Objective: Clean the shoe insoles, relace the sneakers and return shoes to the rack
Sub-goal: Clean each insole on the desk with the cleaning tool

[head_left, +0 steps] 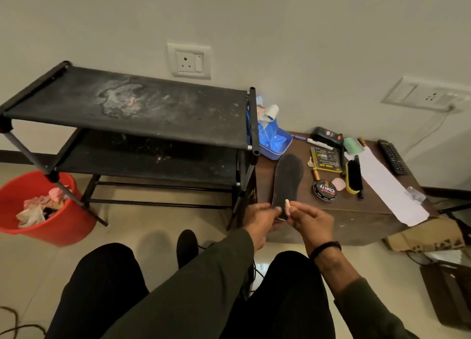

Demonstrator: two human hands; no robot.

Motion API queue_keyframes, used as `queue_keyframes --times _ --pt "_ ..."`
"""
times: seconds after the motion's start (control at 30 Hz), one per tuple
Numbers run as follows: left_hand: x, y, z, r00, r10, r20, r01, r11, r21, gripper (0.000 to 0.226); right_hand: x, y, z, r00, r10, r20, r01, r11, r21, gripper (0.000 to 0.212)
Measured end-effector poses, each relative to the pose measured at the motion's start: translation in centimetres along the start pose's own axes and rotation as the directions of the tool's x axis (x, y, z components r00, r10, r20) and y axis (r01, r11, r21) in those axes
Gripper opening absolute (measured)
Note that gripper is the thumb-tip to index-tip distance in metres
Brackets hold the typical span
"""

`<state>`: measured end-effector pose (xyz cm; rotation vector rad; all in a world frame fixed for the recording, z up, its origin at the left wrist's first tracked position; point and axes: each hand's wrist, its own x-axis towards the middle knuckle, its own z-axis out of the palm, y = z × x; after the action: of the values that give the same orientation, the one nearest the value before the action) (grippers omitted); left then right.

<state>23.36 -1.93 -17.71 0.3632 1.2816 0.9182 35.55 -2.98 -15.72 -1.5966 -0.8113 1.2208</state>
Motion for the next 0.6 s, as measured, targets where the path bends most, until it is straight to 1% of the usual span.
queue_keyframes --times 0.03,0.07,0.1,0.13,0.2,0.23,0.3,0.33,0.4,0.47,0.53,0.6 --pt "-0.4 0.4 0.2 1.000 0.012 -0.026 -0.012 1.000 0.010 0.015 -0.5 -0.9 0.3 0.996 0.089 -0.003 -0.088 0.983 0.159 0.018" --pt "-1.0 0.8 0.2 0.999 0.030 -0.045 -0.029 0.999 0.041 0.016 -0.9 -1.9 0.5 0.987 0.157 0.024 -0.158 0.946 0.284 0.019" --pt "-1.5 1.1 0.1 0.998 0.044 -0.042 -0.041 0.997 0.065 0.017 -1.1 -2.6 0.6 0.977 0.196 0.086 -0.214 0.909 0.357 0.020" --pt "-2.3 1.4 -0.3 0.999 0.042 -0.018 -0.040 0.995 0.087 0.018 -1.5 -3.3 0.7 0.961 0.212 0.180 -0.267 0.884 0.384 0.022" --pt "-4.2 2.5 -2.3 0.999 0.029 0.046 -0.032 0.996 0.084 0.016 -2.7 -4.4 1.0 0.892 0.215 0.397 -0.367 0.859 0.358 0.026" --pt "-5.2 3.3 -3.5 0.997 0.020 0.075 -0.027 0.996 0.084 0.015 -3.2 -4.7 1.2 0.851 0.215 0.480 -0.400 0.856 0.327 0.028" --pt "-7.7 5.0 -6.9 0.993 0.024 0.114 -0.040 0.989 0.143 0.011 -4.5 -5.2 2.2 0.778 0.206 0.594 -0.432 0.861 0.268 0.033" --pt "-9.0 5.8 -8.9 0.992 0.030 0.124 -0.051 0.985 0.166 0.014 -5.3 -5.3 3.0 0.748 0.193 0.635 -0.431 0.868 0.245 0.034" --pt "-11.4 7.1 -12.6 0.994 0.038 0.107 -0.059 0.978 0.201 0.021 -6.8 -5.3 4.9 0.709 0.179 0.682 -0.399 0.900 0.178 0.034" --pt "-13.5 8.0 -16.5 0.998 0.042 0.057 -0.054 0.970 0.239 0.022 -8.4 -4.9 7.5 0.690 0.193 0.698 -0.372 0.922 0.113 0.033" --pt "-15.2 8.5 -20.2 0.999 0.043 0.025 -0.048 0.966 0.255 0.023 -9.6 -4.4 10.5 0.681 0.218 0.699 -0.384 0.919 0.087 0.032" --pt "-16.5 8.7 -23.3 0.999 0.049 -0.010 -0.045 0.972 0.232 0.022 -10.6 -4.1 13.4 0.663 0.240 0.709 -0.411 0.908 0.077 0.030"
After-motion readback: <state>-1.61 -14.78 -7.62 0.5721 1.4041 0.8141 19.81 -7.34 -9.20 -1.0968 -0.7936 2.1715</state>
